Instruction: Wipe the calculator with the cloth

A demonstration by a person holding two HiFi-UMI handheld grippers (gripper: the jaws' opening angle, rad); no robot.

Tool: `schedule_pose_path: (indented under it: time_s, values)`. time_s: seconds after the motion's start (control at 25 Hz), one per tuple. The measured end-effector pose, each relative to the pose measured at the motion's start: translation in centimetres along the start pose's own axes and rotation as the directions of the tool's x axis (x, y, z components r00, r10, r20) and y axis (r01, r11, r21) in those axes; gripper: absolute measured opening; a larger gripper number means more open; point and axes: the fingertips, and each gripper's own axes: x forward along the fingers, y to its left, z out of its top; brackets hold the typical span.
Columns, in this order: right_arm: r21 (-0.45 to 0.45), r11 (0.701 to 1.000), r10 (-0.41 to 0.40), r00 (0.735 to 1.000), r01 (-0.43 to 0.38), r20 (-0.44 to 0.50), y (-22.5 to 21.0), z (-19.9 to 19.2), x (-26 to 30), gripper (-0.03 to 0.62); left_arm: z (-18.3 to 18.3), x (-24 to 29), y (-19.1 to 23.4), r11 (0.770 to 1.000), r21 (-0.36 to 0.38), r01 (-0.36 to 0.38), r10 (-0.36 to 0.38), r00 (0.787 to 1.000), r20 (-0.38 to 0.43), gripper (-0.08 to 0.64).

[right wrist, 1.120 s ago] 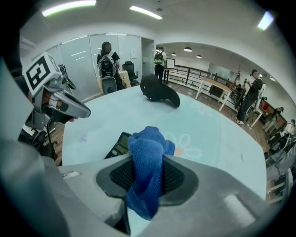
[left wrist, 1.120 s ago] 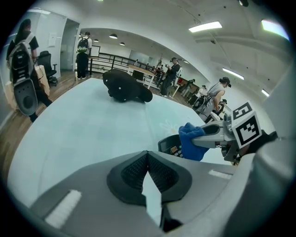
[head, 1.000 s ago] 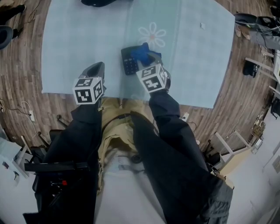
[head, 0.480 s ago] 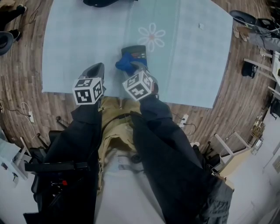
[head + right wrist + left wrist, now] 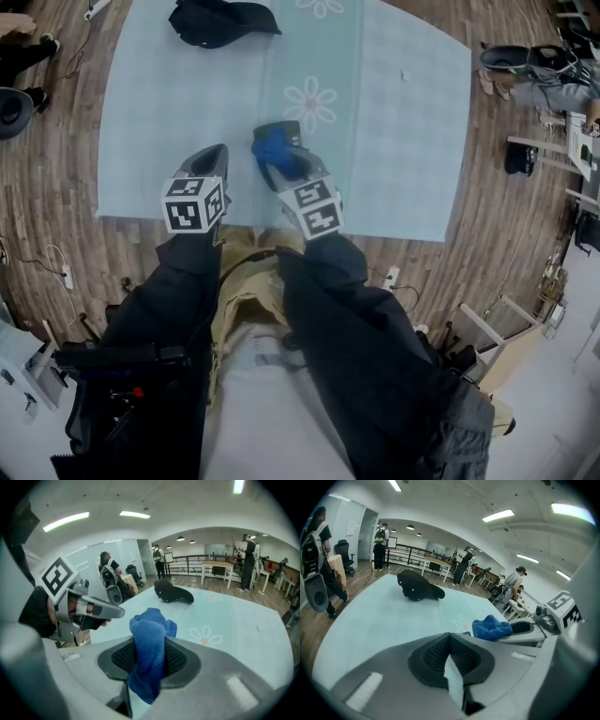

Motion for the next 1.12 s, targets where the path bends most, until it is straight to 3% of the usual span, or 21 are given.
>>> schedule_pose_path:
  time_s: [0.2,0.48,0.64,0.92,1.12]
  values:
    - [0.076,0.997,-0.045,0.982,0.032,0.182,-1.6,6.4,-5.6,0.124,4.5,-1.4,-3.4,0.996,0.084,0.039,-0.046,0.996,0.082,-0.002]
    - [0.086,0.992,-0.122,0.909,0.095,0.397,-3.5,14.0,-11.8,0.124,13.1,-2.9,-6.3,0.981,0.191,0.045,-0.092,0.966,0.24,-0.002]
    - [0.095,0.986,-0.164,0.86,0.135,0.482,-3.9,16.5,-15.8,0.124,16.2,-5.4,-9.0,0.972,0.223,0.071,-0.145,0.932,0.333,-0.002]
    - [0.083,0.973,-0.217,0.743,0.213,0.634,-4.7,20.9,-21.9,0.126,22.2,-9.0,-11.9,0.948,0.315,0.039,-0.197,0.852,0.486,-0.002]
    - [0.083,0.966,-0.235,0.7,0.244,0.675,-4.6,22.0,-24.6,0.126,23.3,-11.1,-13.3,0.941,0.335,0.045,-0.224,0.827,0.516,-0.002]
